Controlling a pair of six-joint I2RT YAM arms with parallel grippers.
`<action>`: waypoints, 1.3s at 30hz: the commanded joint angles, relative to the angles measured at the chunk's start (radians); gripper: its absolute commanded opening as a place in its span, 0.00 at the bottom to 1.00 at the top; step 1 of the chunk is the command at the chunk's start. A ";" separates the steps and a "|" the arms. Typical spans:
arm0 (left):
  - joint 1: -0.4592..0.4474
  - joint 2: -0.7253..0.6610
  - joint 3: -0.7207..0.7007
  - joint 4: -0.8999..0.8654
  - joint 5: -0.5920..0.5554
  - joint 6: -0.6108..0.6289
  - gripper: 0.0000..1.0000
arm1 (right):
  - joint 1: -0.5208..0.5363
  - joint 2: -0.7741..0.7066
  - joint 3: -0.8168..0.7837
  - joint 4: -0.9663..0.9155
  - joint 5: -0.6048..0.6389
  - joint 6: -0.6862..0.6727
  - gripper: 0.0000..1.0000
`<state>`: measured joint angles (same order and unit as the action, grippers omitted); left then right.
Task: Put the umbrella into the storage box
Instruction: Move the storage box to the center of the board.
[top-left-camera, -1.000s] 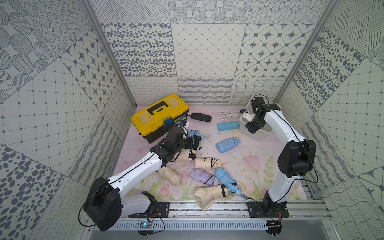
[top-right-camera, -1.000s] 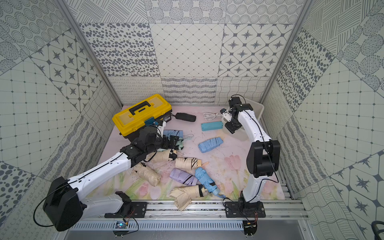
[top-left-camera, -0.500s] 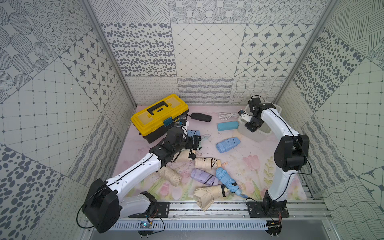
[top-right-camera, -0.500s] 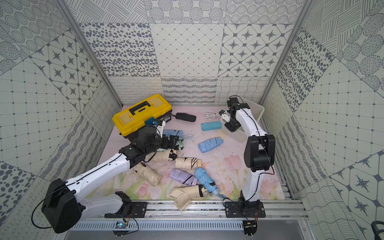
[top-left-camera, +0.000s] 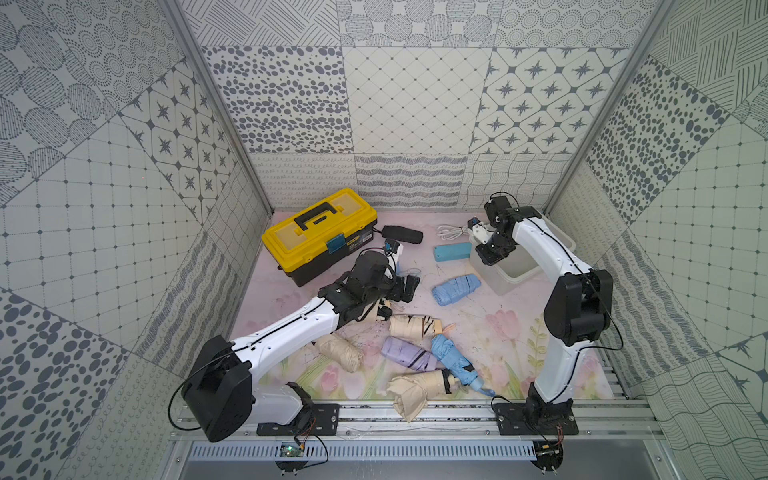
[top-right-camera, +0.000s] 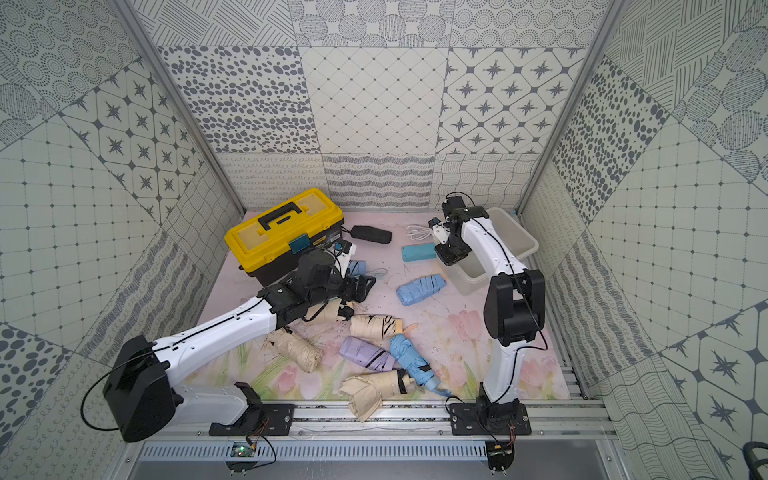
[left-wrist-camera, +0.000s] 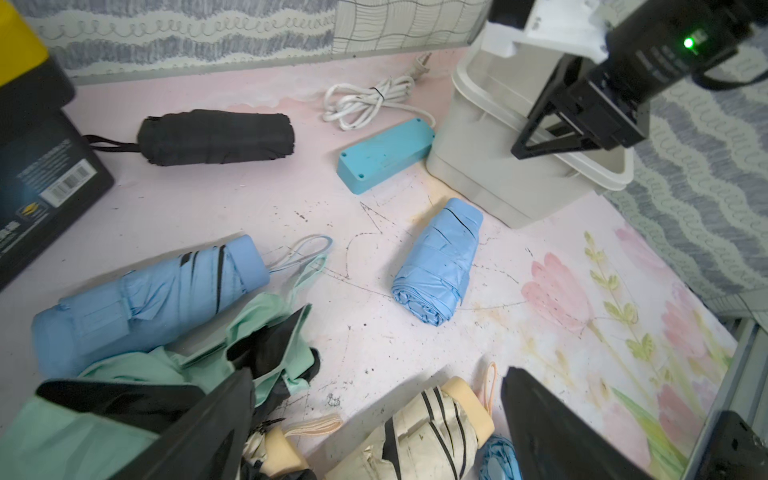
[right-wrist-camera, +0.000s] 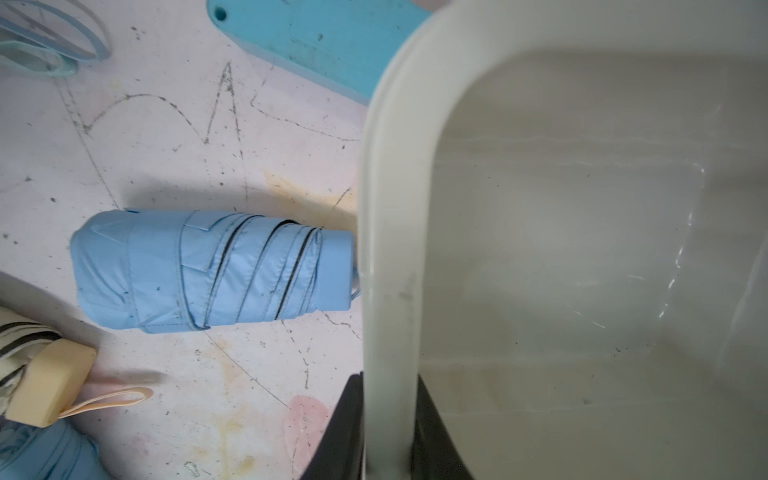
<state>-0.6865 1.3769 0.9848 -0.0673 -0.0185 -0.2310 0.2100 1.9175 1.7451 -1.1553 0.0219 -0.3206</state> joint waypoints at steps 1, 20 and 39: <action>-0.062 0.107 0.062 -0.023 0.135 0.243 0.99 | 0.017 -0.029 -0.017 0.014 -0.066 0.135 0.20; -0.117 0.643 0.429 -0.081 0.172 0.447 0.99 | 0.017 -0.065 -0.059 0.067 -0.058 0.202 0.20; -0.116 0.902 0.677 -0.198 0.112 0.603 0.92 | 0.010 -0.119 -0.114 0.126 -0.089 0.222 0.20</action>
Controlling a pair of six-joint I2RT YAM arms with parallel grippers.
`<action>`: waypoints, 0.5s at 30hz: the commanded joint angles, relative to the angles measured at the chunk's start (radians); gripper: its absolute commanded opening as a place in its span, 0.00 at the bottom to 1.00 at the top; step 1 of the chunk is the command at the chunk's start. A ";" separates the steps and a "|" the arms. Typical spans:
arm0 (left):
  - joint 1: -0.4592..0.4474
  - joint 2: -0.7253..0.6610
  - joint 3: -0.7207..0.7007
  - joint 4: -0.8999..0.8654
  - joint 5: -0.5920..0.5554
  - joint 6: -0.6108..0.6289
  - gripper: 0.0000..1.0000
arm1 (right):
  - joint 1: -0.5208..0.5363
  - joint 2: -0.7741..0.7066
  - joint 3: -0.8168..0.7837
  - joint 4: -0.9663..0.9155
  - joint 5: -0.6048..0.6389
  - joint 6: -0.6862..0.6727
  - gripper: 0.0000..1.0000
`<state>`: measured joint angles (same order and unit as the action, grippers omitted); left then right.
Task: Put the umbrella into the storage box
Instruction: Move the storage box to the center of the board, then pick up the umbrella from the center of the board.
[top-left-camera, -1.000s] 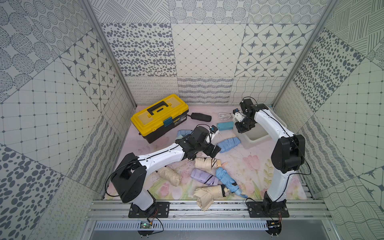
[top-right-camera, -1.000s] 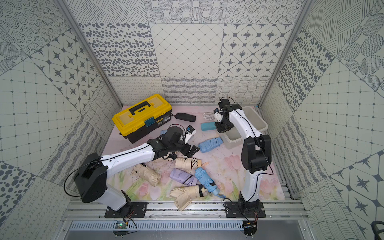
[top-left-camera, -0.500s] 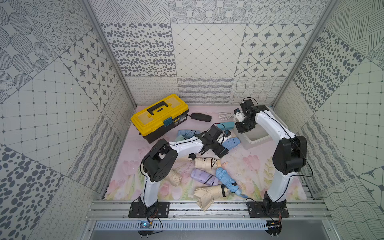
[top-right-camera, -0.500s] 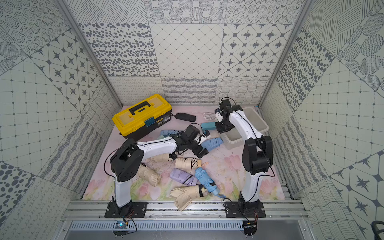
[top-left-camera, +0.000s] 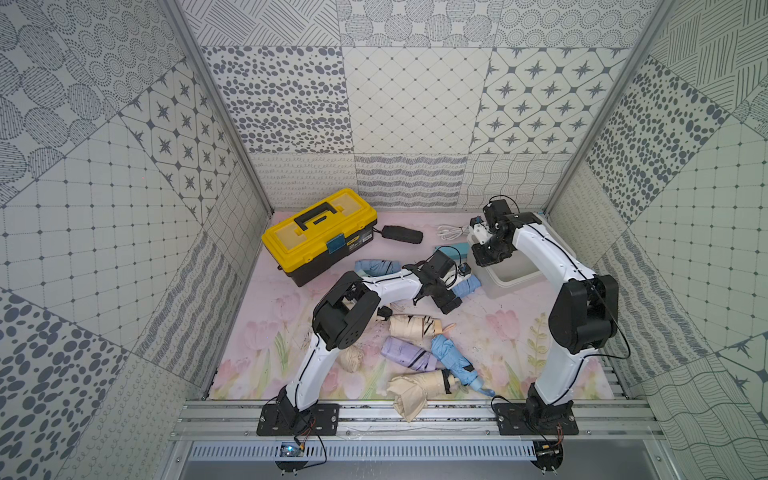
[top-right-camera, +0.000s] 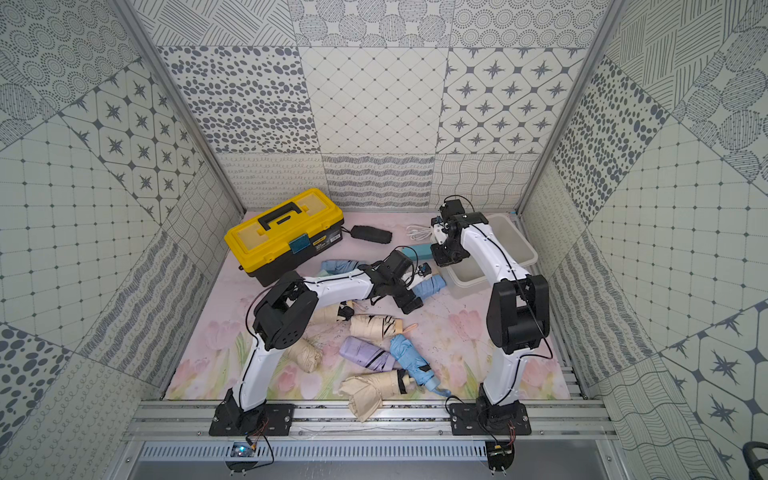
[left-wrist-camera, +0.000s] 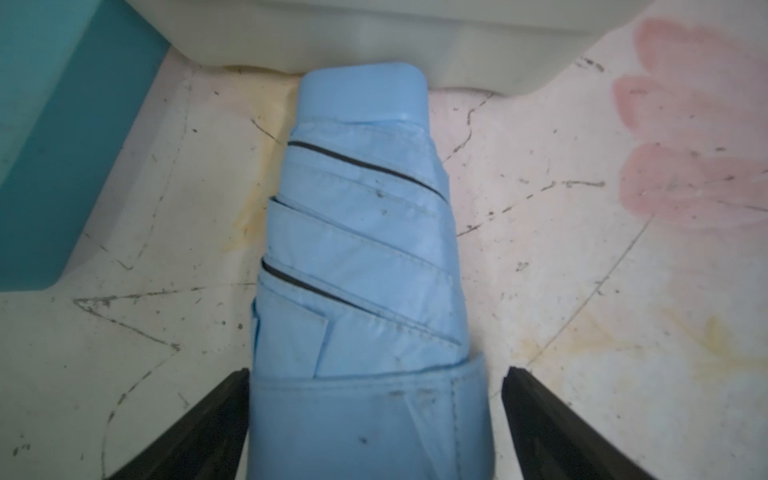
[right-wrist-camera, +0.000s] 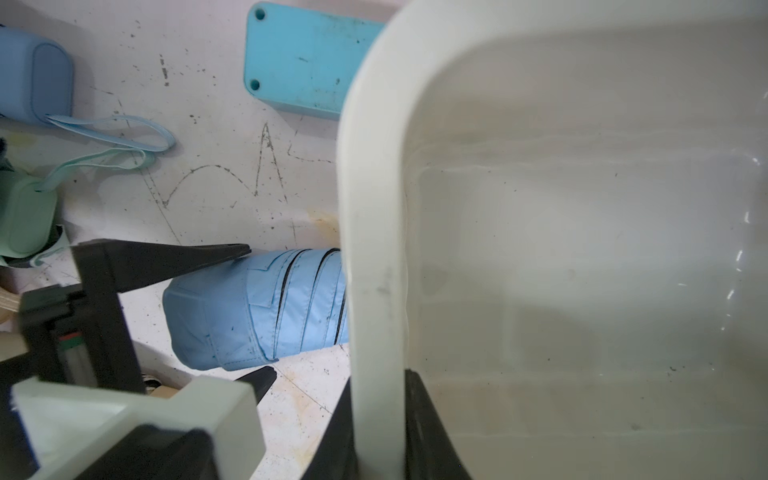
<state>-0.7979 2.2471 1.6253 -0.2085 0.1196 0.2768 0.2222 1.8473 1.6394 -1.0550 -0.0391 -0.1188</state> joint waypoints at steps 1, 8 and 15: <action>-0.004 0.036 0.038 -0.061 -0.037 0.108 0.89 | -0.002 -0.053 -0.011 0.025 -0.025 0.021 0.20; -0.004 0.051 0.041 -0.065 -0.048 0.167 0.69 | -0.007 -0.064 -0.030 0.033 -0.026 0.028 0.20; 0.013 0.009 0.010 -0.080 -0.035 0.222 0.51 | -0.007 -0.074 -0.038 0.043 -0.041 0.036 0.19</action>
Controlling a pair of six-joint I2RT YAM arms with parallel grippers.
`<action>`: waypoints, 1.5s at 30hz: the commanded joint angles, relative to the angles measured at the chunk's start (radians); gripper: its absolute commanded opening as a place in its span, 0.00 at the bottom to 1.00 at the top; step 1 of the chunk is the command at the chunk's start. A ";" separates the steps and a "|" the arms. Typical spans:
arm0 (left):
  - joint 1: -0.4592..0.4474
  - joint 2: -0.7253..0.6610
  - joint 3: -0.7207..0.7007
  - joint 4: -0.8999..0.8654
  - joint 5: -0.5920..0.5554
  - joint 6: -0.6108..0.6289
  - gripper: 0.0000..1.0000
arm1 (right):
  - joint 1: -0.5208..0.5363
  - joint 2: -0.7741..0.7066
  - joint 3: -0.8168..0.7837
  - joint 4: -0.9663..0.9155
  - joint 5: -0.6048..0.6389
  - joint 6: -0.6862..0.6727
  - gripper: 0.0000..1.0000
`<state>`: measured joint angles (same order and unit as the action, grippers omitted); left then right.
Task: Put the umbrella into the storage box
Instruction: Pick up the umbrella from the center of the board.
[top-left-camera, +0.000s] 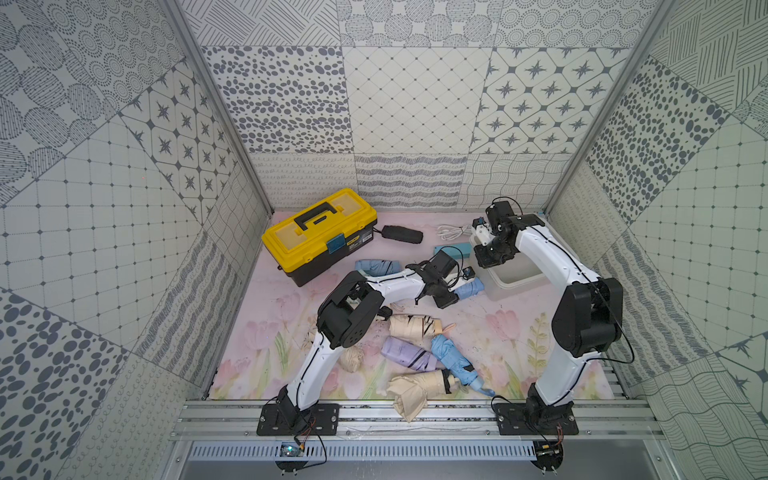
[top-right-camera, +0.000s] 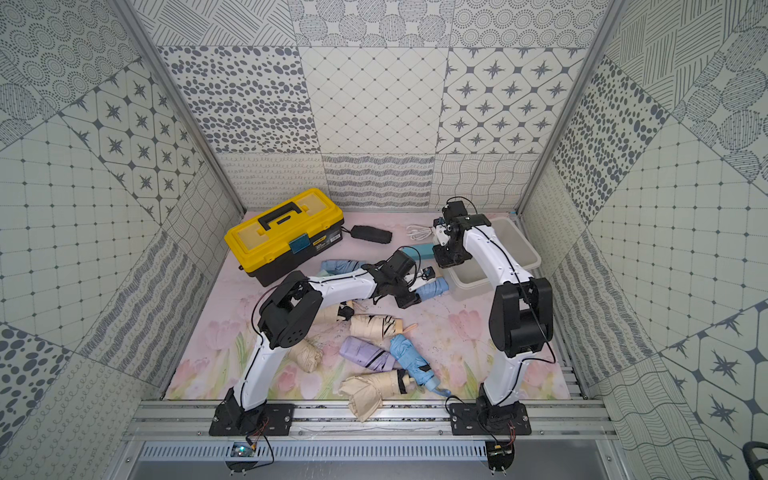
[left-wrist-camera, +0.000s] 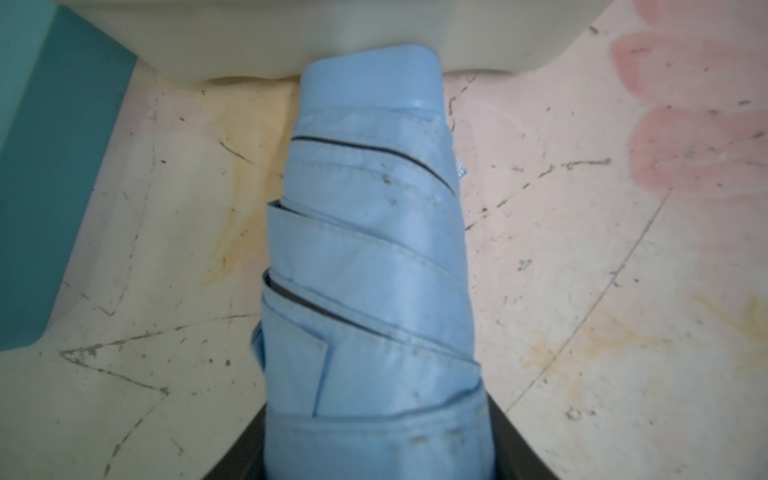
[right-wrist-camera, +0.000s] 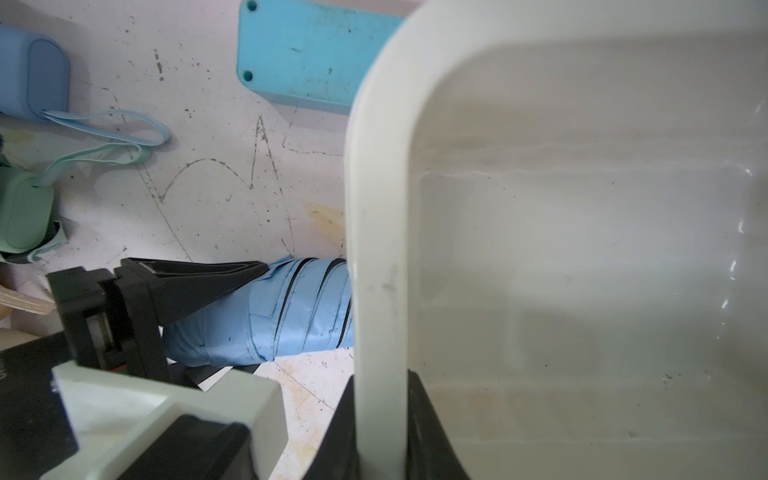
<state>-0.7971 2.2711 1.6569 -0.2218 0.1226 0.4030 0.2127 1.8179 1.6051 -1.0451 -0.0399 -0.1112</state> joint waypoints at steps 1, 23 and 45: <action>0.018 -0.032 -0.037 -0.063 -0.035 0.096 0.49 | 0.002 -0.046 -0.004 0.036 -0.044 0.031 0.19; 0.134 -0.912 -0.680 0.106 -0.104 -0.226 0.43 | 0.108 -0.052 -0.054 0.106 -0.095 0.254 0.13; 0.126 -1.291 -0.858 0.160 -0.227 -0.716 0.43 | 0.295 0.101 0.062 0.177 -0.179 0.449 0.40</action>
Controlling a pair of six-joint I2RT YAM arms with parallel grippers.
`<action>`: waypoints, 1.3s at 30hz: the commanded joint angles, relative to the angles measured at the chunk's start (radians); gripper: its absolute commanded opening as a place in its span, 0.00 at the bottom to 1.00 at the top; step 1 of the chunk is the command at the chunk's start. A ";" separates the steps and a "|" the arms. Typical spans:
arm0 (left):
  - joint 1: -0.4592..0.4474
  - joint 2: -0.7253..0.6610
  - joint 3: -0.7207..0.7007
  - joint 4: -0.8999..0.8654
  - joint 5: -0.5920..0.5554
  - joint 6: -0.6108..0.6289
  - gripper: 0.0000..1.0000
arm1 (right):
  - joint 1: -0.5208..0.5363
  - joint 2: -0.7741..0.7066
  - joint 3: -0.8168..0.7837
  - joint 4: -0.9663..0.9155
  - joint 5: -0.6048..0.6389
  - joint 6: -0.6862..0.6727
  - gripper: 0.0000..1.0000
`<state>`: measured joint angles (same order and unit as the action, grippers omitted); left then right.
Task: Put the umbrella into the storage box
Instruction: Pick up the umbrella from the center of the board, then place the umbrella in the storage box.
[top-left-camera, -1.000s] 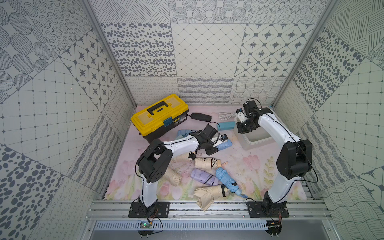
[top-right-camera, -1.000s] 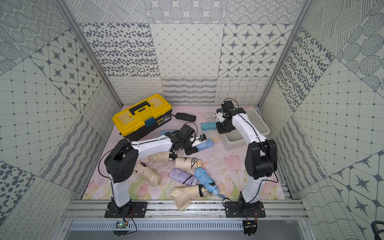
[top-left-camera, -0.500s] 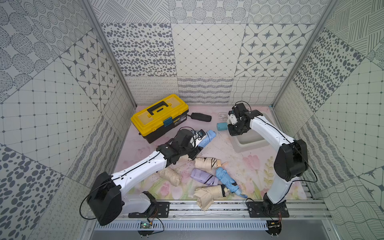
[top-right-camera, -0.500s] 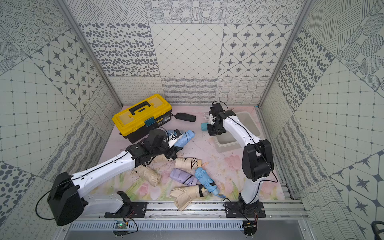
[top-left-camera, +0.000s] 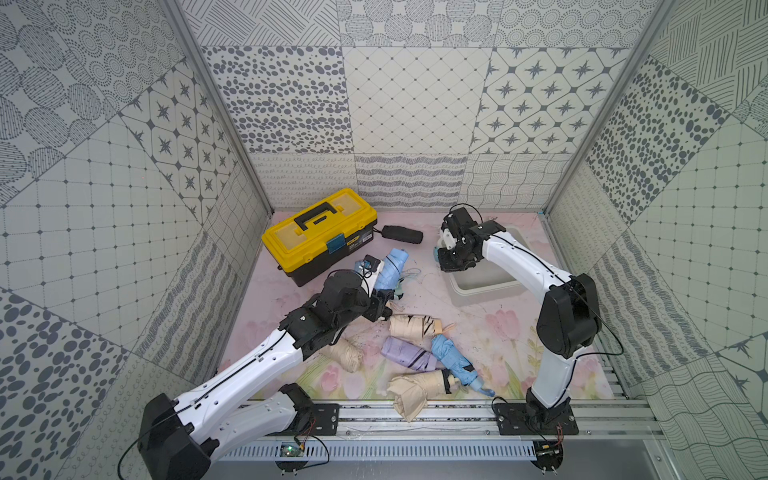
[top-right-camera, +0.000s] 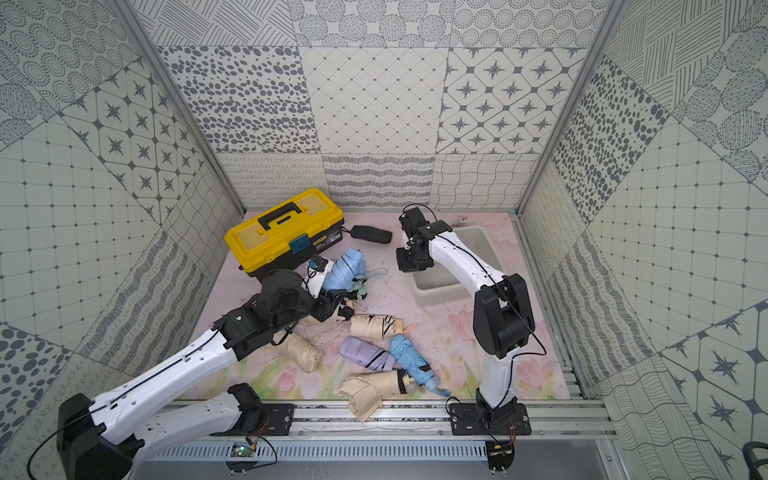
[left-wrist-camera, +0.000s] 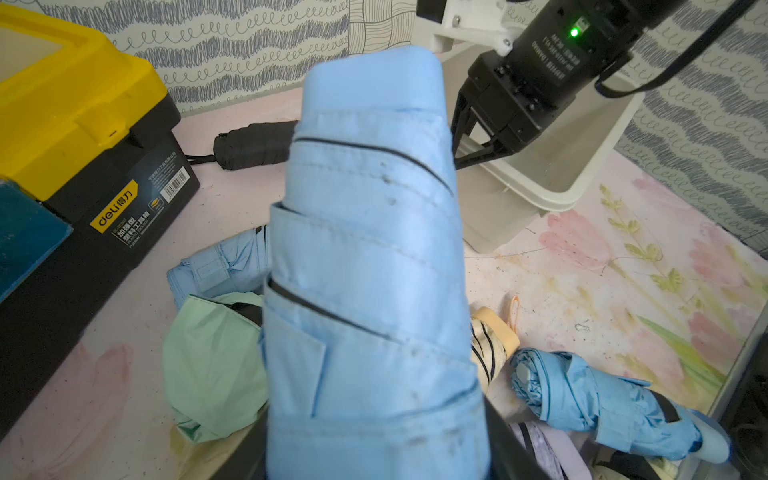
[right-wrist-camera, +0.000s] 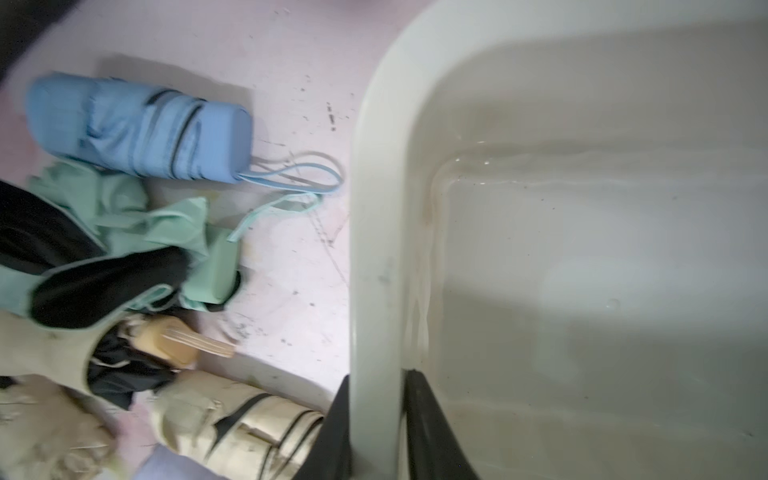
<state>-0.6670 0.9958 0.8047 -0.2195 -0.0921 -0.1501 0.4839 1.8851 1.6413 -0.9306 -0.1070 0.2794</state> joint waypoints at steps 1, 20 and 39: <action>-0.007 -0.018 -0.013 0.179 -0.012 -0.177 0.43 | 0.023 0.023 0.028 0.064 -0.110 0.059 0.48; -0.118 0.302 0.009 0.869 0.056 -0.328 0.42 | 0.045 -0.683 -0.369 0.325 -0.152 0.296 0.87; -0.217 0.498 0.124 0.963 0.020 -0.108 0.41 | 0.154 -0.691 -0.484 0.558 0.065 0.524 0.86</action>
<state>-0.8742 1.4868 0.9070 0.5419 -0.0593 -0.3489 0.6338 1.1675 1.1313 -0.4339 -0.0849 0.7948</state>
